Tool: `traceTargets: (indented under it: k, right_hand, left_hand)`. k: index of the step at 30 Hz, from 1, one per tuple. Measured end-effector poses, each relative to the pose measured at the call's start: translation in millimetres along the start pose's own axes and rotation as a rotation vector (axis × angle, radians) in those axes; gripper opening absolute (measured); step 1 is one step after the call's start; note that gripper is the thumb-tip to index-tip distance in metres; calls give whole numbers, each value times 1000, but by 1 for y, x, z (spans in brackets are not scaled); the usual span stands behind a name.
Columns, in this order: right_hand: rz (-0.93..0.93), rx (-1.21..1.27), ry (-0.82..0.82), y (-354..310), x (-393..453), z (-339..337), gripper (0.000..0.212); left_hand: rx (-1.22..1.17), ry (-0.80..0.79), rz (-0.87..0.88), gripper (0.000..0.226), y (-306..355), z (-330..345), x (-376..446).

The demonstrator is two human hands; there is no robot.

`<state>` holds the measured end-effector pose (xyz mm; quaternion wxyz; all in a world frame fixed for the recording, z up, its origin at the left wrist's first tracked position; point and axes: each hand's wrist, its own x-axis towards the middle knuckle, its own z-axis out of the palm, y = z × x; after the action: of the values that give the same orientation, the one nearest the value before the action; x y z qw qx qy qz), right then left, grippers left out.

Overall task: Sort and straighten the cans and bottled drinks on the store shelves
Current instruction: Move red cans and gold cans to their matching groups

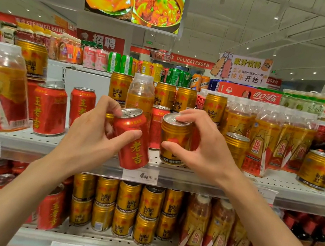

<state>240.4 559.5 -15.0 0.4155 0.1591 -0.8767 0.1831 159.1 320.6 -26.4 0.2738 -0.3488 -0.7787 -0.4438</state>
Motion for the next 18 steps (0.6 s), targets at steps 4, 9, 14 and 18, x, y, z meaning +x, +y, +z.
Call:
traceTargets:
  k: [4,9,14,18]
  right_hand:
    - [-11,-175,-65,12,15,14,57]
    - [-40,-419,-145,24,18,20,54]
    - [27,-571,-220,30,22,12,57]
    - [23,-575,-221,33,19,11,61]
  left_hand:
    - [7,4,-7,43,-4,-5,0]
    - [1,2,-16,44,-4,-6,0]
    - [0,-15,-22,42,-3,-4,2]
    - [-28,-15,-25,41,-2,-1,3]
